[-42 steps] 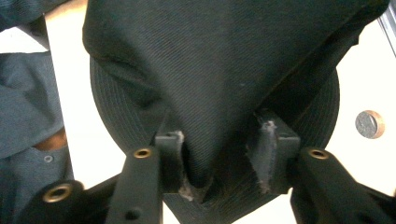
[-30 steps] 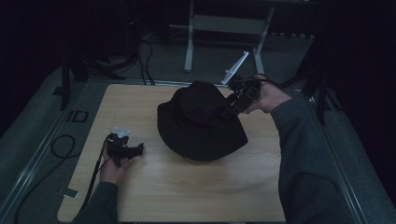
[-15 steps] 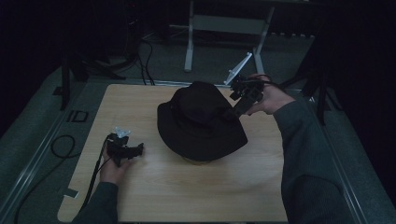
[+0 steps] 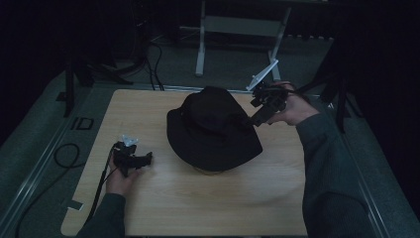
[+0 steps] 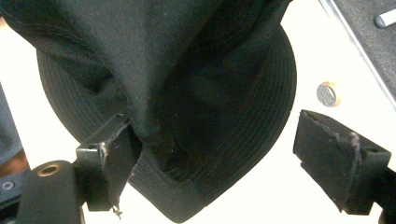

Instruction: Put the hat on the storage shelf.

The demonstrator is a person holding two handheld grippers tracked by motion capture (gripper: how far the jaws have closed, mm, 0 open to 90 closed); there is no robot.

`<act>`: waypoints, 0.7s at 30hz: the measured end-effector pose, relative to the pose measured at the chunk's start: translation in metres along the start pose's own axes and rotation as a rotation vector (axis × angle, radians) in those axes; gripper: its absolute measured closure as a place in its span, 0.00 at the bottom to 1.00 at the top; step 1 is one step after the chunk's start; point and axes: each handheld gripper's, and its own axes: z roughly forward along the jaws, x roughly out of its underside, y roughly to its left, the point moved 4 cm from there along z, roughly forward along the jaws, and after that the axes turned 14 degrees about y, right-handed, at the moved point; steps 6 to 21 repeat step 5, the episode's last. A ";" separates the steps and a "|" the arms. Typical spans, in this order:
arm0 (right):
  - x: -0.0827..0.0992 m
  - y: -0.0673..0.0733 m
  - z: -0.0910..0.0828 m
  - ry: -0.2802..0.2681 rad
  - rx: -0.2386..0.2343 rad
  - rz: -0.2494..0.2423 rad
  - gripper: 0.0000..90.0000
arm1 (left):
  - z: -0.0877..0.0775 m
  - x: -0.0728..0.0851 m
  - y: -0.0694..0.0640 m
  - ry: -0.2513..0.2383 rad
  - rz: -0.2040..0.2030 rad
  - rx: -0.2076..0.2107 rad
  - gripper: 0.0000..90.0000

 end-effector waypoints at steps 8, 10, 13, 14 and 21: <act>0.004 0.000 0.002 -0.004 -0.001 0.001 0.18 | 0.000 0.000 0.000 0.000 0.000 0.000 0.15; 0.004 0.000 0.002 -0.004 -0.001 0.001 0.18 | 0.000 0.000 0.000 0.000 0.000 0.000 0.15; 0.004 0.000 0.002 -0.004 -0.001 0.001 0.18 | 0.000 0.000 0.000 0.000 0.000 0.000 0.15; 0.004 0.000 0.002 -0.004 -0.001 0.001 0.18 | 0.000 0.000 0.000 0.000 0.000 0.000 0.15; 0.004 0.000 0.002 -0.004 -0.001 0.001 0.18 | 0.000 0.000 0.000 0.000 0.000 0.000 0.15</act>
